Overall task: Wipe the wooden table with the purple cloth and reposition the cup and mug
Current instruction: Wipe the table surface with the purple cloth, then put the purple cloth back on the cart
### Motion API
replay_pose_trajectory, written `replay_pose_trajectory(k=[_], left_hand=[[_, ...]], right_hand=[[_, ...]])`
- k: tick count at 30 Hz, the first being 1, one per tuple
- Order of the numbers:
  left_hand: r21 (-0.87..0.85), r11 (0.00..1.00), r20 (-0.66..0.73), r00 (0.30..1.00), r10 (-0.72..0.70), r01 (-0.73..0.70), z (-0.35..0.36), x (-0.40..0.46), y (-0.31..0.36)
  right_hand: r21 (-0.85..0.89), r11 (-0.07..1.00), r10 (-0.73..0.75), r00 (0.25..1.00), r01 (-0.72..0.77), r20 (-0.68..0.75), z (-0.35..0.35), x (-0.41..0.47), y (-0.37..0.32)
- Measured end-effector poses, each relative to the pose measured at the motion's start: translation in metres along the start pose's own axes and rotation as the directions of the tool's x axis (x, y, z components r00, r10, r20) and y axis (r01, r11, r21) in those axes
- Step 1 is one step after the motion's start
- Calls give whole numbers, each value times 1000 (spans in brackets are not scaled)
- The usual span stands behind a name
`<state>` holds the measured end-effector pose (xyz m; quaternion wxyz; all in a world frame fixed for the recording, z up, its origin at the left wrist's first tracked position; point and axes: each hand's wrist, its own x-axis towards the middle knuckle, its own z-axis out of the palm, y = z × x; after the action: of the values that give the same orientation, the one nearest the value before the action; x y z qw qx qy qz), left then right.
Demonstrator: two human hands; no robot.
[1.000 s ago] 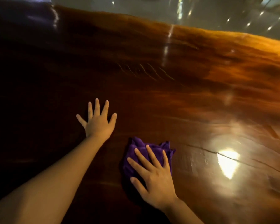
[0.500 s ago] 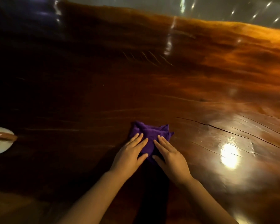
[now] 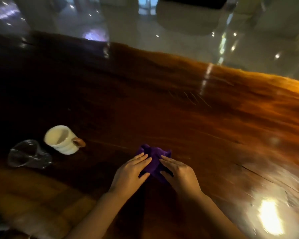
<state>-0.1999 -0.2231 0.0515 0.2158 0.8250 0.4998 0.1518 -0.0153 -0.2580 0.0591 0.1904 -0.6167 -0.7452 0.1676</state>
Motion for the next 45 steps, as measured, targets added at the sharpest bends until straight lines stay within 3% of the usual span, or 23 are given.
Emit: replay_pose_trajectory(k=[4,8,15,21,25,29,36,40,45], left_hand=[[89,994,-232,972,-46,69,-96,-29,-30],[144,971,-423,899,-114,191,-193,-84,-72],[168,900,-621,752,-221,403,-306,-185,-144],[101,787,-743,572,-348,609,-374,-285,-215],[43,696,-751,483,-451,717,-395,-342,-271],[-34,599,-678,422,-602,800,-397,-384,-332],[-117,591,-489,472,-734,798,-375,-404,-398],[-171,604,-479,470,-741,778,-361,-406,-408],[-79,592,-446,503,-741,802,-373,-403,-404]], right_hand=[[-19,977,-215,976,214,-30,-17,58,-89],[-21,906,-422,905,422,-41,-16,109,-204],[120,719,-683,728,685,-62,22,160,-372],[201,509,-856,517,837,16,85,189,-524],[286,441,-897,425,851,120,144,199,-604],[329,447,-888,370,832,271,206,204,-656],[251,494,-814,340,833,471,267,217,-671],[198,473,-808,333,859,486,274,225,-667],[251,504,-819,364,826,444,261,230,-659]])
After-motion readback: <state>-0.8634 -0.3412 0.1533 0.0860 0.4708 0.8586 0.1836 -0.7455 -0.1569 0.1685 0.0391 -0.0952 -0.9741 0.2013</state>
